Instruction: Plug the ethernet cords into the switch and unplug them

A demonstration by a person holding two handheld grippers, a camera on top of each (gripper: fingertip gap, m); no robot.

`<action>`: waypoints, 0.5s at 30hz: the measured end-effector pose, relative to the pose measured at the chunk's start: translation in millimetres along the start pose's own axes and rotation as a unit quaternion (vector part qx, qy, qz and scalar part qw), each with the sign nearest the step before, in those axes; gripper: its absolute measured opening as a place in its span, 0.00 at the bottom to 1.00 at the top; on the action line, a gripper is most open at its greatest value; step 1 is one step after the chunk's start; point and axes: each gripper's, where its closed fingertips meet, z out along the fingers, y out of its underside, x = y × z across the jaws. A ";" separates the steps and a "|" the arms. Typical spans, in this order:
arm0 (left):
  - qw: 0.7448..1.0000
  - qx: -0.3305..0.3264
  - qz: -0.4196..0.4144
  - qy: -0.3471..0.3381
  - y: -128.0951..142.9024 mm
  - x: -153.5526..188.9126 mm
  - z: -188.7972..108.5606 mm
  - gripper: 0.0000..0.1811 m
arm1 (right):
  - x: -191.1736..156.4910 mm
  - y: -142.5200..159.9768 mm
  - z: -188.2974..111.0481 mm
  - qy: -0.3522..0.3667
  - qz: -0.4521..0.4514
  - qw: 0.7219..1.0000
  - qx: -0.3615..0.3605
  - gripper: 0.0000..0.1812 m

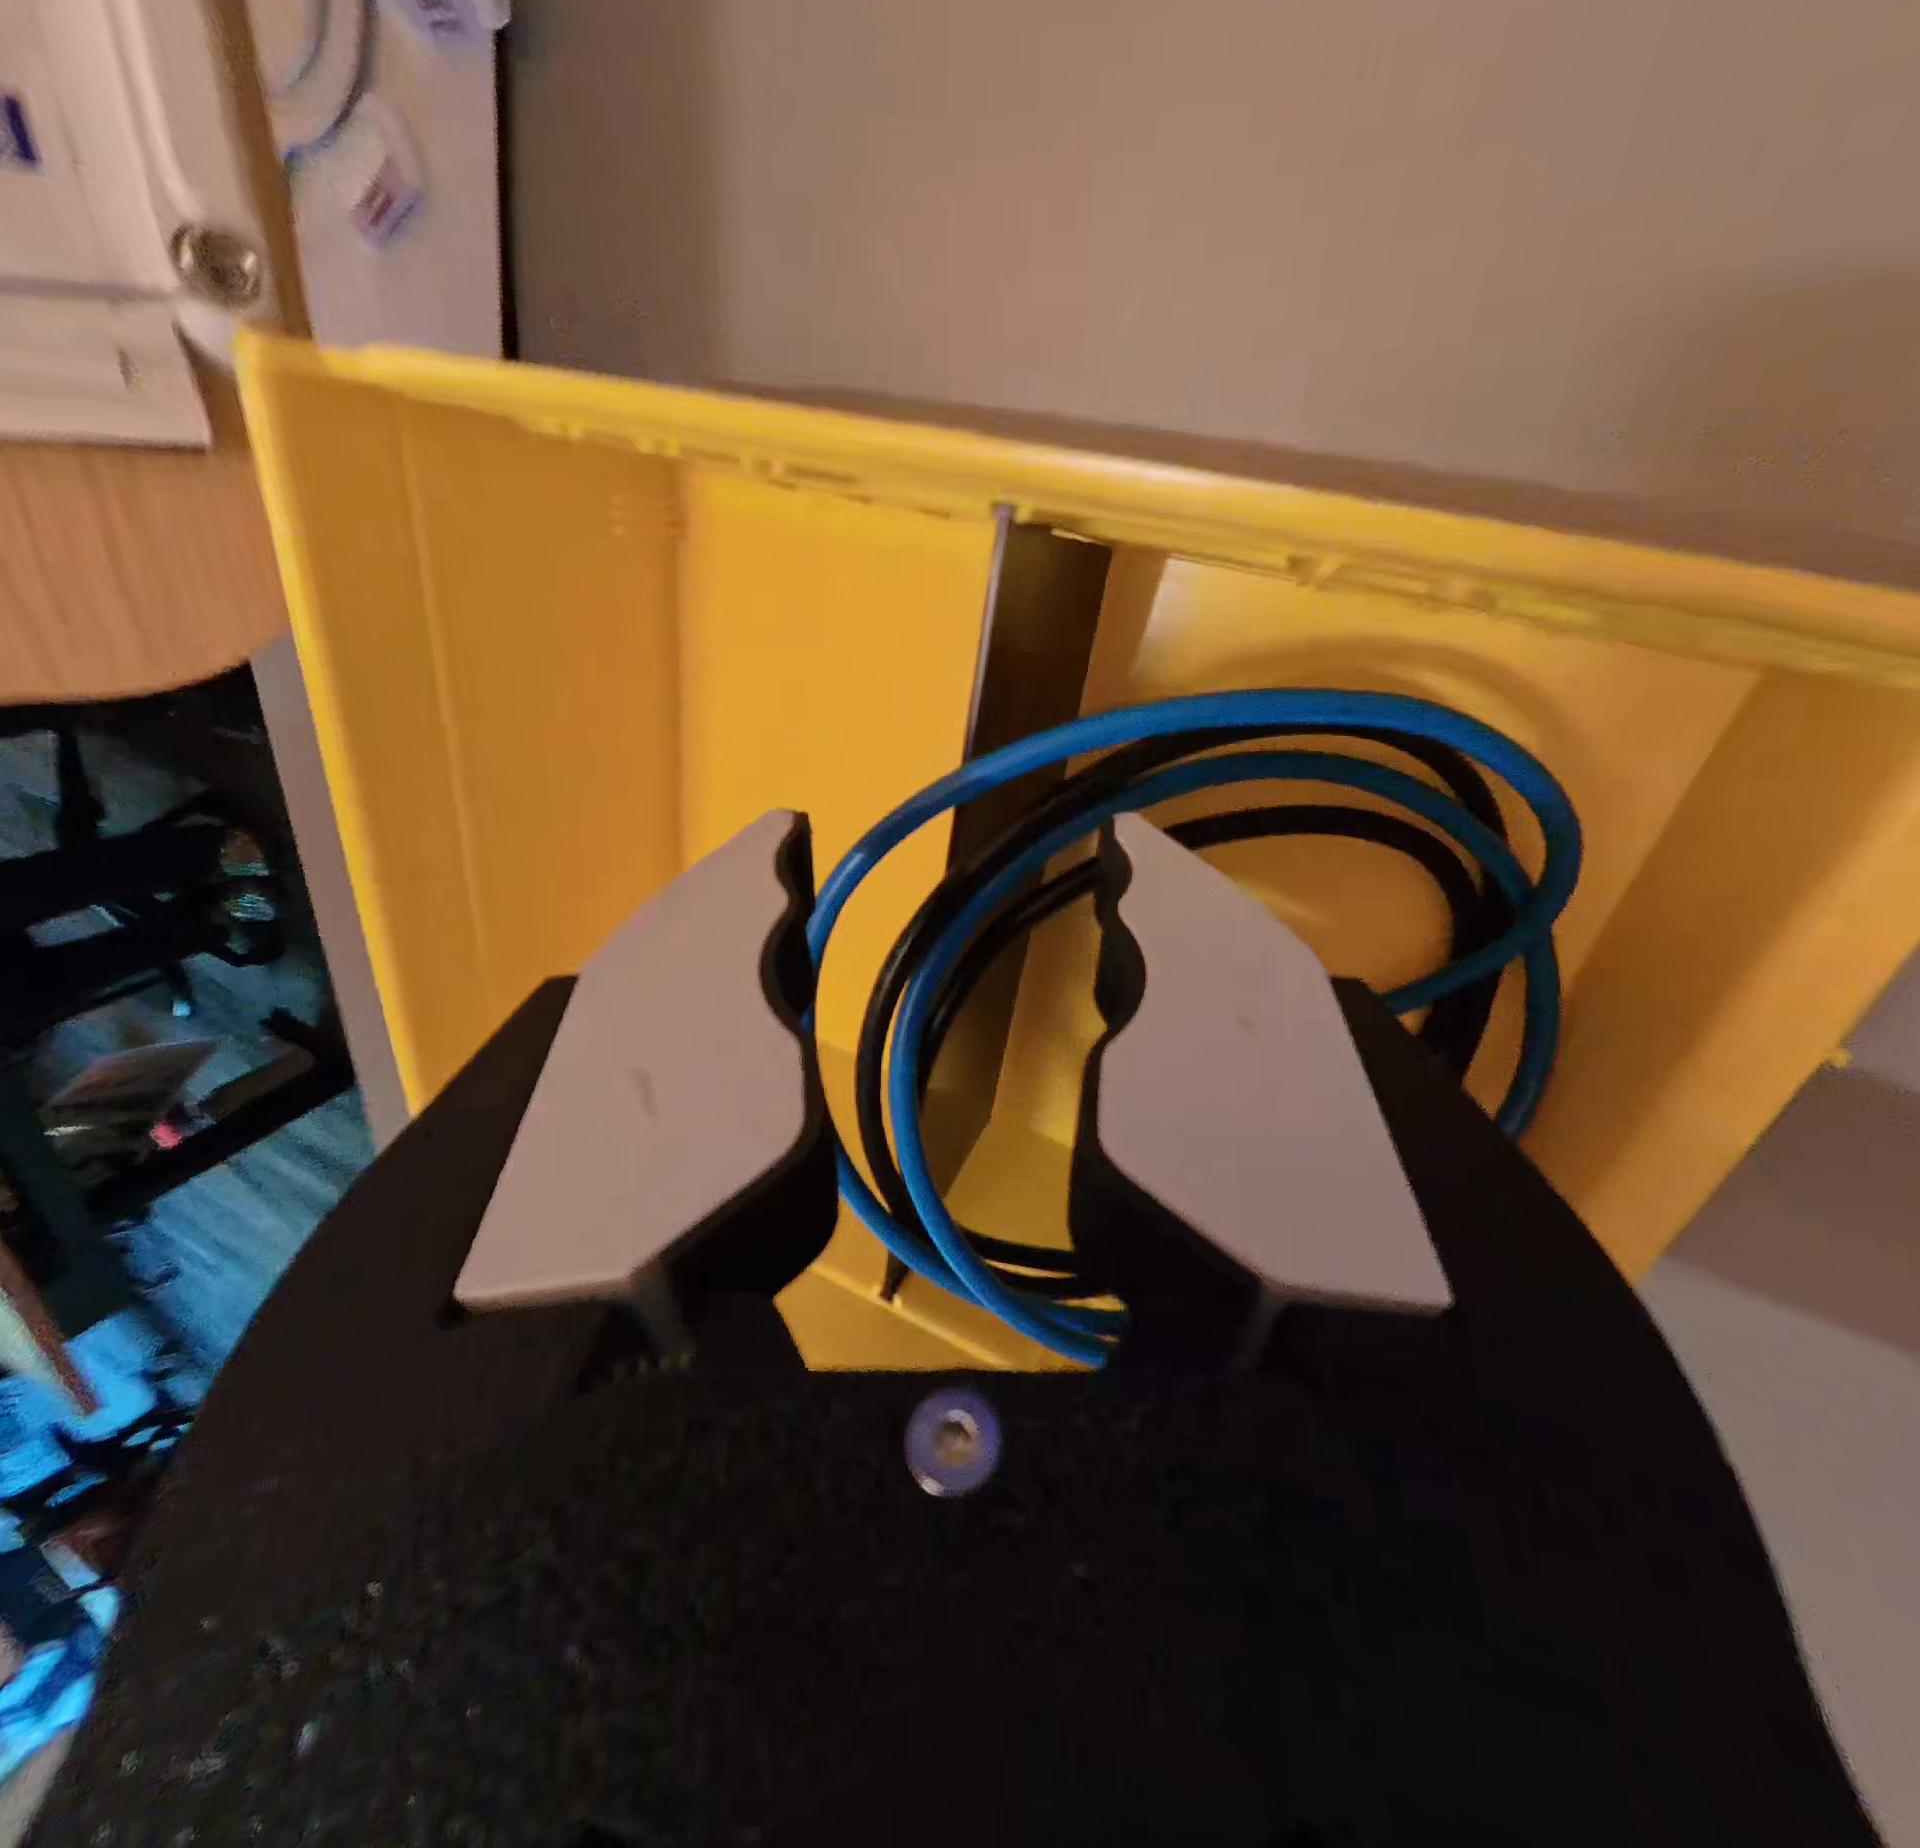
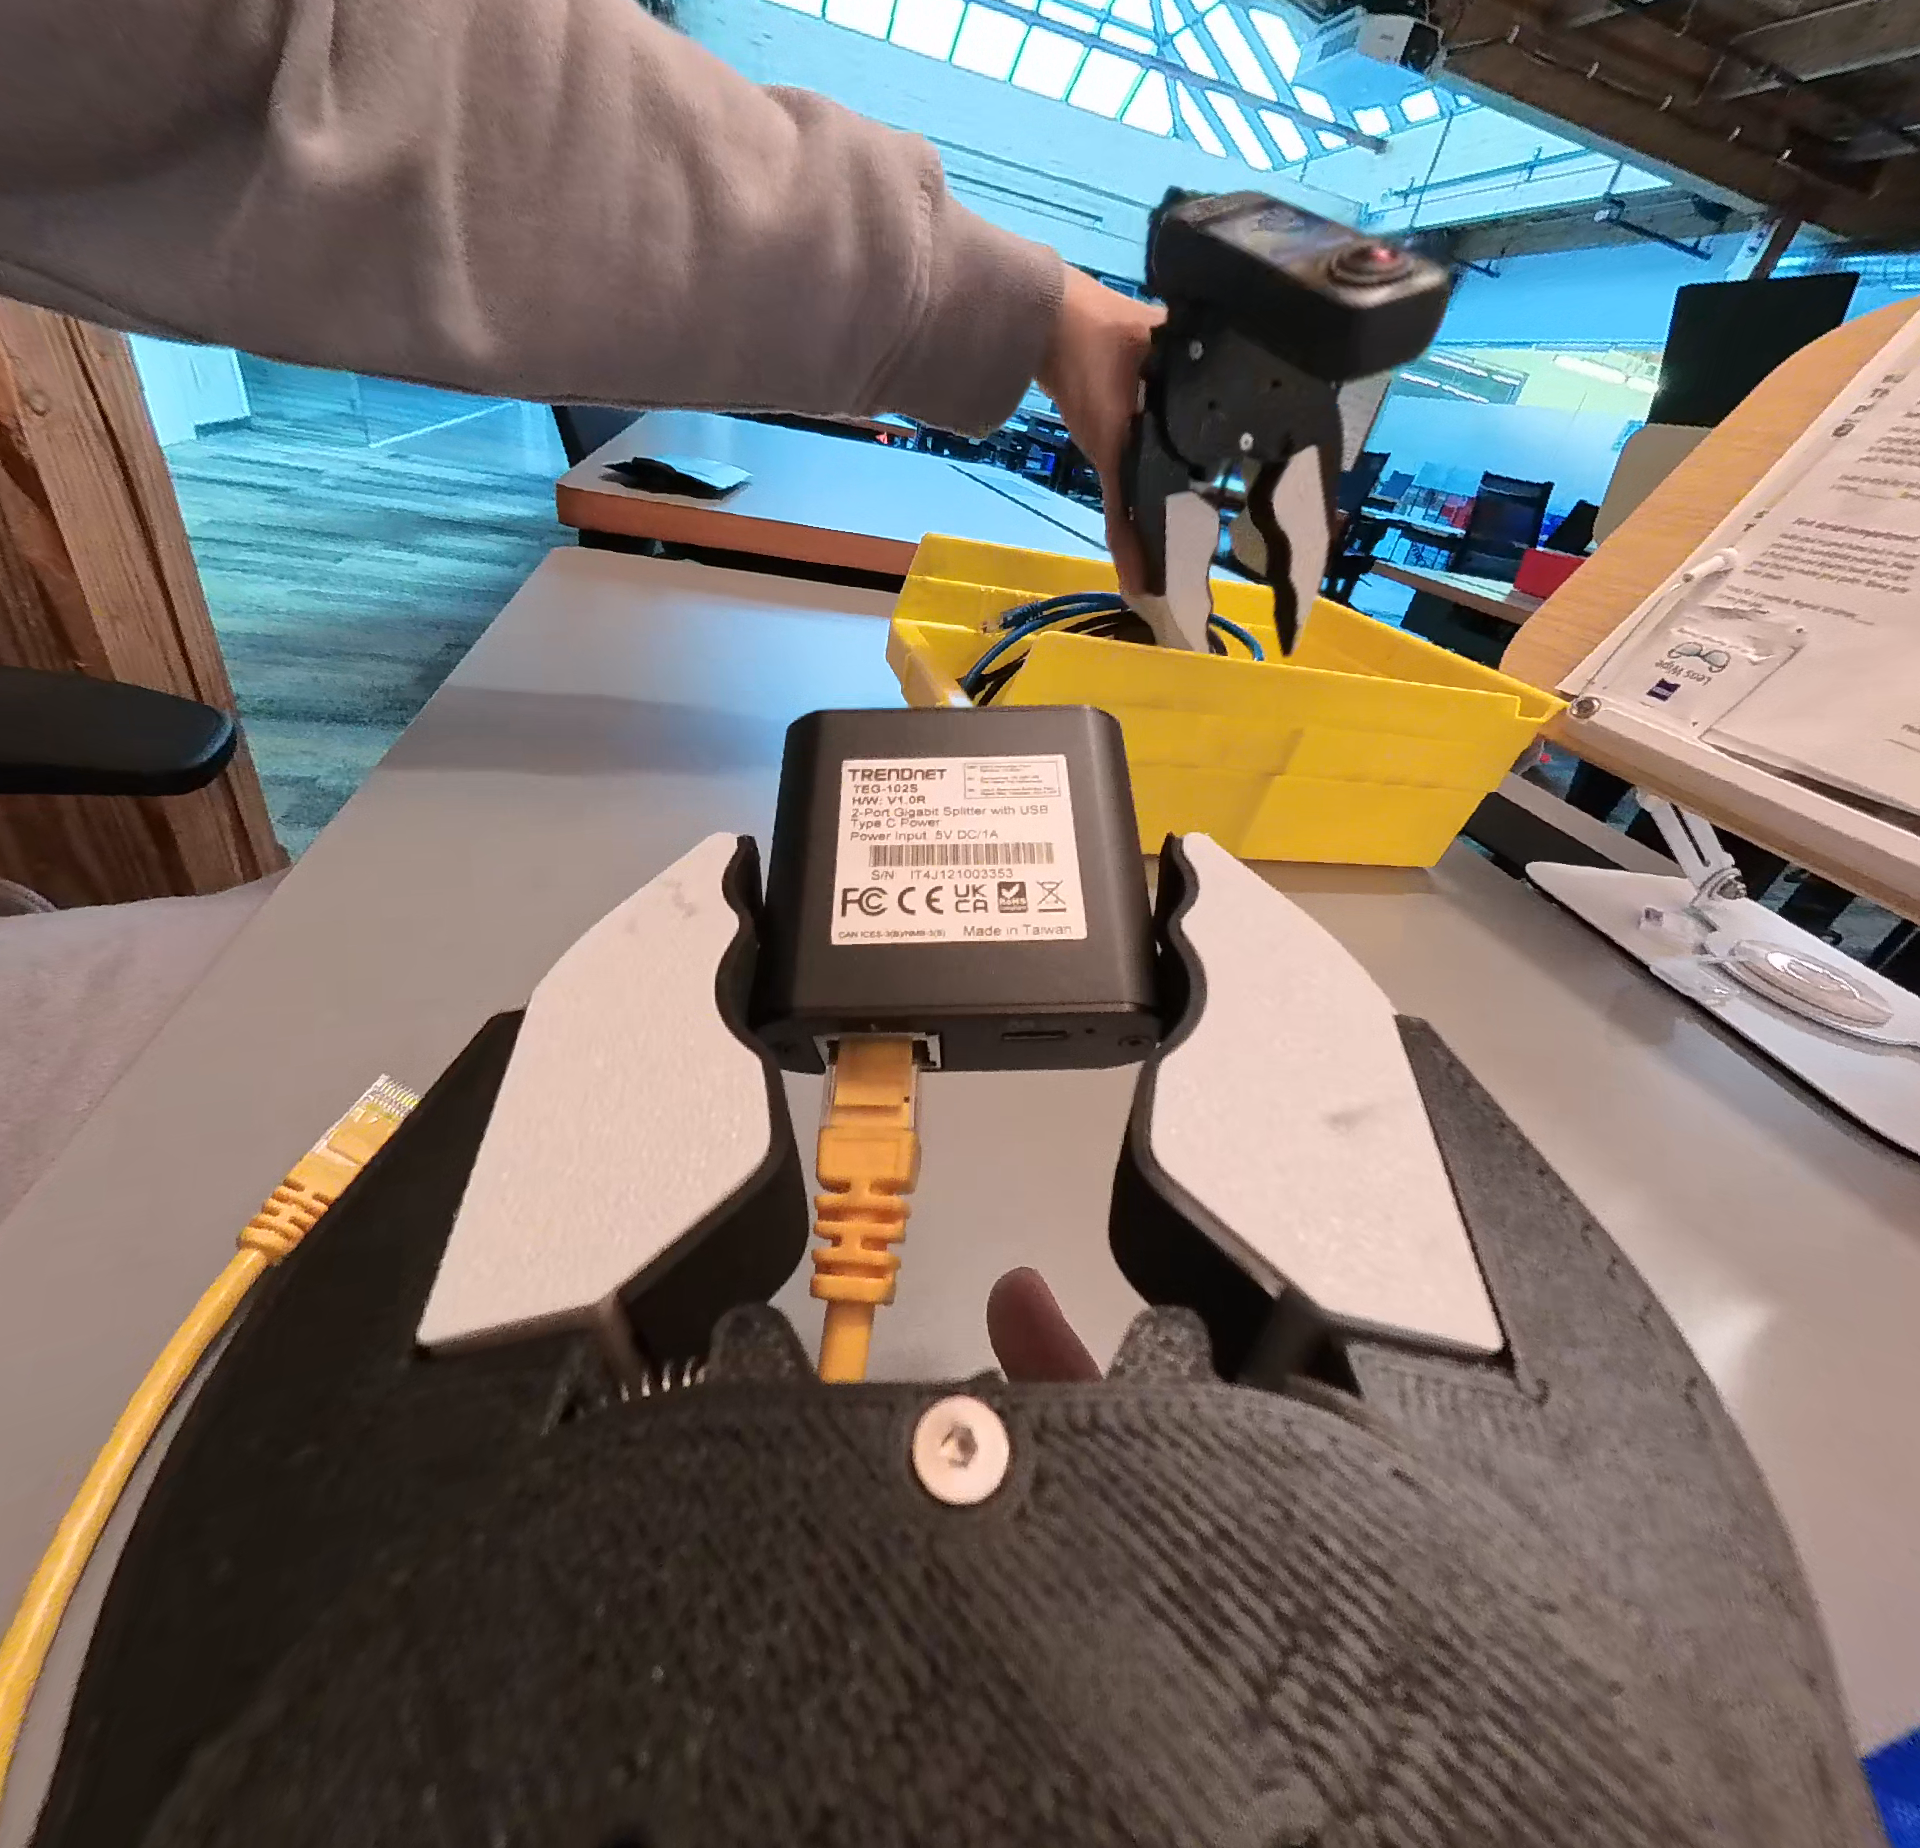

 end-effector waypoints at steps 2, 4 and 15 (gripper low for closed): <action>0.998 -0.022 0.051 -0.001 -4.3 7.0 6.2 0.28 | -1.1 0.6 0.6 -0.002 -0.003 1.000 -0.002 0.40; 0.995 -0.030 0.096 0.004 -10.5 15.6 11.6 0.24 | -1.3 0.5 0.4 -0.002 -0.004 1.000 -0.002 0.40; 0.995 -0.010 0.064 -0.074 3.1 -11.9 -39.5 0.05 | 0.6 -1.8 -1.8 0.000 0.003 1.000 0.008 0.40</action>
